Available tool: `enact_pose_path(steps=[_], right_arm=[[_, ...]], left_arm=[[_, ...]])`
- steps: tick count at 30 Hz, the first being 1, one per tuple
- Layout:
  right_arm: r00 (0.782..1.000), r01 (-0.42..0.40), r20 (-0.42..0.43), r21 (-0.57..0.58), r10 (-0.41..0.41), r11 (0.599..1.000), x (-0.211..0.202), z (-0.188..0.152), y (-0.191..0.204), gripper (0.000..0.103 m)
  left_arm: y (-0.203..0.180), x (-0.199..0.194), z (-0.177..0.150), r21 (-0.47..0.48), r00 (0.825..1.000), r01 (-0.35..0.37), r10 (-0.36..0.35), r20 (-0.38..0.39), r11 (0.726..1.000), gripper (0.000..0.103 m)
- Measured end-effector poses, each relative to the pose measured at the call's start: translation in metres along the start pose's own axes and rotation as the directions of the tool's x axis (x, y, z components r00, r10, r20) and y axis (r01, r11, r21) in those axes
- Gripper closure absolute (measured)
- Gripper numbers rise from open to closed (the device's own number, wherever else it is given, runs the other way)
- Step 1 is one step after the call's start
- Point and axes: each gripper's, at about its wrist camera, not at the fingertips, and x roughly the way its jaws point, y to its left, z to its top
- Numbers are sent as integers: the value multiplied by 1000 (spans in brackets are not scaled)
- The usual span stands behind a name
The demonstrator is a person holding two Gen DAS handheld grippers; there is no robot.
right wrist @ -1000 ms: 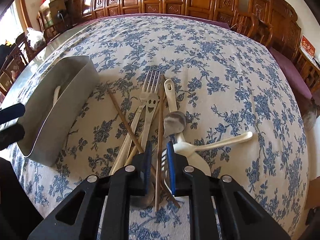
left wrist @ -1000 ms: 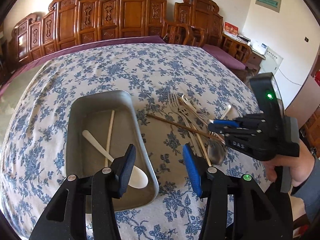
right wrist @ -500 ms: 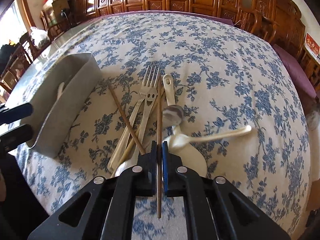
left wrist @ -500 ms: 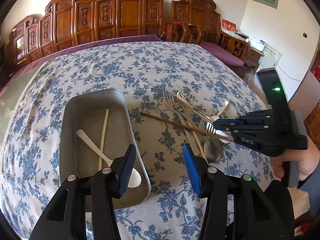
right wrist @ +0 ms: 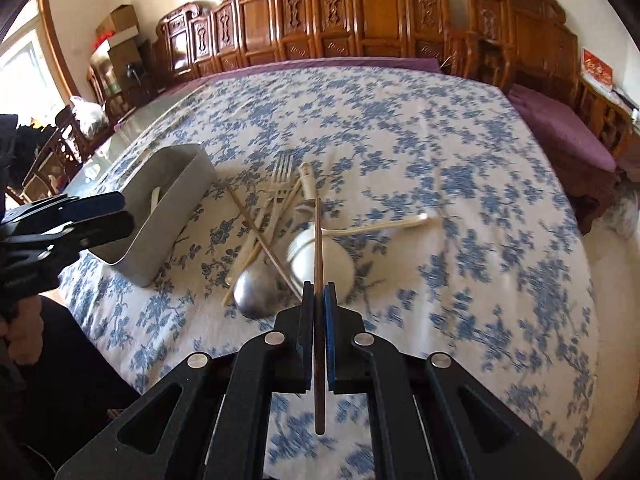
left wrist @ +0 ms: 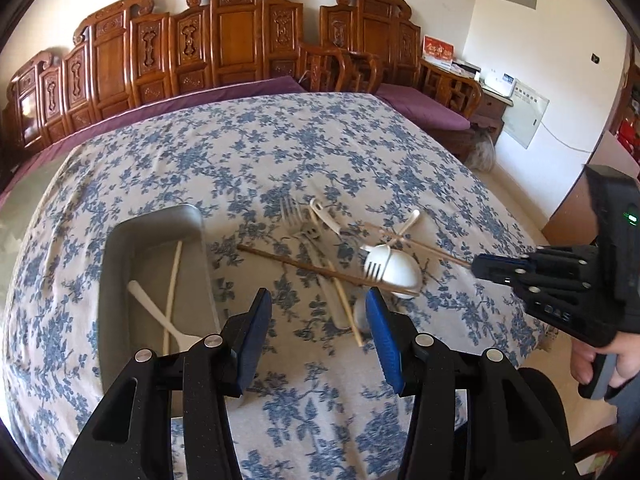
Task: Organize utensils
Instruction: 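Grasp a wooden chopstick with the left tool while the right tool holds its chopstick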
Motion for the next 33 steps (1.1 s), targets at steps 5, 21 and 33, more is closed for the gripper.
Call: enact_pose_path(steps=[5, 21, 33], right_arm=[[999, 27, 42, -2, -27, 1000, -15, -4, -13, 97], [999, 13, 50, 114, -18, 993, -12, -5, -58, 97], [999, -20, 50, 113, 15, 993, -12, -3, -52, 97]], left_arm=[[-10, 20, 4, -14, 999, -10, 10, -40, 1000, 57], [7, 119, 22, -272, 972, -47, -18, -234, 961, 57], [25, 141, 21, -445, 960, -64, -67, -273, 893, 81]])
